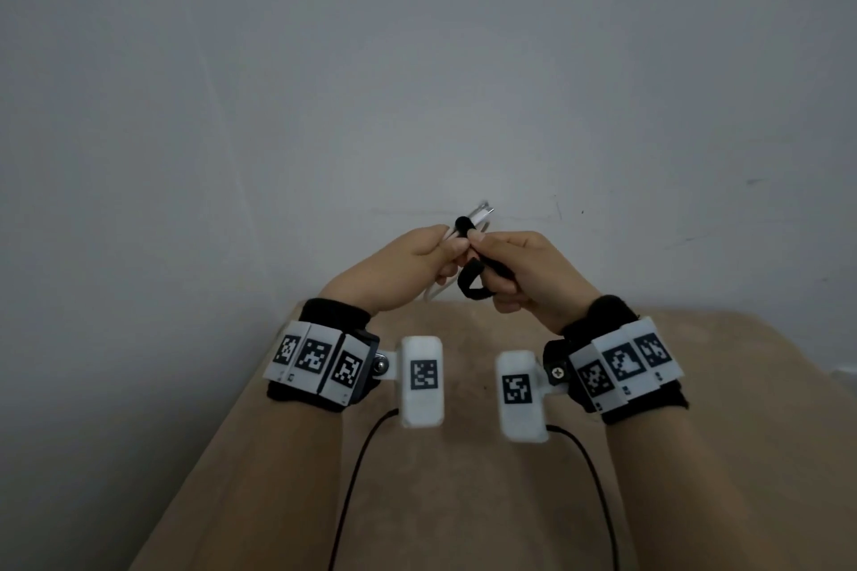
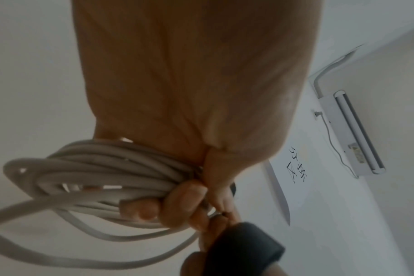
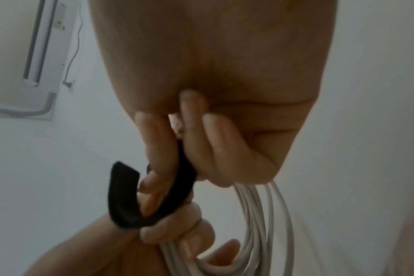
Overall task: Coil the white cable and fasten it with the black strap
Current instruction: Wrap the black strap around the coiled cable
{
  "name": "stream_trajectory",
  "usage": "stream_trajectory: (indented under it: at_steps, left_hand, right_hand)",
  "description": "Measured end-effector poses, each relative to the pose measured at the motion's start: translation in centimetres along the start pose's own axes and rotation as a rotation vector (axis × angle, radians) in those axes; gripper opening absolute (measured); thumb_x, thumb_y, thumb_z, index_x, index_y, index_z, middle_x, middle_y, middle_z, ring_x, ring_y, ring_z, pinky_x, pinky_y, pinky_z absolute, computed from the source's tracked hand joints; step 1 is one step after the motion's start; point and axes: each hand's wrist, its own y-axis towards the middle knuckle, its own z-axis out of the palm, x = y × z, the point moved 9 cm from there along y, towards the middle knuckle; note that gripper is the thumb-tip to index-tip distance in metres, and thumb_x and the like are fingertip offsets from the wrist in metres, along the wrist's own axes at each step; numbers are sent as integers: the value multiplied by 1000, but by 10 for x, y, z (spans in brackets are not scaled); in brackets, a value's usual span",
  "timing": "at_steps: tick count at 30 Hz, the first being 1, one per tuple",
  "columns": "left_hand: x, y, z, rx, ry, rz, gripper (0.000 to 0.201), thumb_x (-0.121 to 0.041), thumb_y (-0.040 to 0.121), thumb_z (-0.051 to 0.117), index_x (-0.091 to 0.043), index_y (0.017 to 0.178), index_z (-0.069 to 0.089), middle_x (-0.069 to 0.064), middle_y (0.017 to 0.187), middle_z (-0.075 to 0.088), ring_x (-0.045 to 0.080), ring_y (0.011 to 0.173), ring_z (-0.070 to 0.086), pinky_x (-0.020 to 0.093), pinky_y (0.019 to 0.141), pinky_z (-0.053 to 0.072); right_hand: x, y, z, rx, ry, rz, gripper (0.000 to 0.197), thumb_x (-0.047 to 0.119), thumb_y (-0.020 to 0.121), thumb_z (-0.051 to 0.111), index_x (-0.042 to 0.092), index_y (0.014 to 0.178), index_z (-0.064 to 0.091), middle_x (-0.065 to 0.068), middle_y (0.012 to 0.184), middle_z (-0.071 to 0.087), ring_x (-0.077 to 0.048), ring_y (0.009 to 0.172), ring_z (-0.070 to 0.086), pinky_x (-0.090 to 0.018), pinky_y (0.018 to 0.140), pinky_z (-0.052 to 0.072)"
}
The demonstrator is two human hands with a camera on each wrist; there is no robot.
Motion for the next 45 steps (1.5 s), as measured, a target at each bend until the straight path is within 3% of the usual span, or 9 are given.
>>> stream_trajectory:
  at_steps: [5, 9, 15, 19, 24, 29, 32, 37, 45]
  left_hand:
    - [4, 2, 3, 16, -4, 0, 34, -17, 104, 33, -18, 71, 45, -2, 68, 42, 4, 62, 42, 8, 58, 36]
    - [7, 4, -3, -24, 14, 2, 32, -20, 103, 34, -16, 77, 51, -5, 68, 44, 4, 62, 43, 7, 58, 36]
    - [16, 2, -28, -188, -19, -17, 31, -24, 103, 34, -17, 78, 51, -4, 68, 45, 7, 62, 44, 6, 55, 36]
    - [21, 2, -33, -237, -61, -35, 31, -25, 103, 35, -17, 79, 52, -5, 68, 46, 6, 62, 45, 5, 56, 37]
    - [23, 5, -25, -227, -127, -47, 30, -21, 103, 35, -16, 78, 51, -3, 68, 44, 6, 61, 43, 6, 56, 37]
    - [15, 4, -22, -204, -164, -17, 31, -21, 103, 35, -17, 77, 51, -3, 67, 44, 4, 60, 44, 6, 57, 37]
    - [10, 3, -24, -202, -167, -1, 30, -22, 103, 34, -17, 79, 52, -5, 66, 45, -2, 53, 46, 8, 54, 37]
    - [5, 3, -22, -210, -176, 27, 30, -20, 103, 35, -15, 80, 52, -4, 65, 44, -2, 53, 46, 8, 56, 38]
    - [2, 2, -23, -185, -150, 41, 30, -20, 103, 35, -14, 80, 53, -5, 65, 44, -6, 52, 45, 6, 57, 36]
  right_hand:
    - [-1, 1, -5, -42, -24, 9, 36, 32, 97, 49, 5, 75, 57, 2, 41, 28, -9, 36, 17, -22, 43, 14]
    - [-2, 1, -4, -37, -14, 9, 43, 31, 99, 45, 12, 64, 62, 2, 42, 32, -9, 36, 19, -20, 42, 18]
    - [4, -1, -20, -135, -25, -51, 26, 22, 97, 50, 11, 89, 72, 1, 50, 50, -11, 42, 35, -21, 44, 33]
    - [3, 1, -23, -184, 104, -73, 10, 9, 92, 57, 8, 92, 67, -1, 56, 55, -14, 52, 45, -23, 49, 42]
    - [3, 5, -13, -175, 289, -80, 23, 0, 92, 48, 4, 106, 67, 2, 43, 30, -10, 41, 26, -23, 44, 22]
    - [-3, 6, -16, -309, 270, -77, 25, 13, 86, 65, -5, 102, 67, 8, 41, 26, -9, 38, 19, -25, 45, 13]
    - [-6, 4, -18, -373, 257, -79, 5, 13, 83, 69, 8, 86, 71, 6, 43, 35, -10, 40, 27, -22, 42, 23]
    - [-7, 5, -17, -377, 316, -114, 19, 12, 87, 66, 1, 103, 69, -2, 56, 60, -11, 51, 54, -20, 52, 48]
    - [-5, 4, -22, -364, 444, -126, 12, -1, 85, 63, -4, 95, 69, -13, 84, 74, -17, 75, 70, -21, 71, 55]
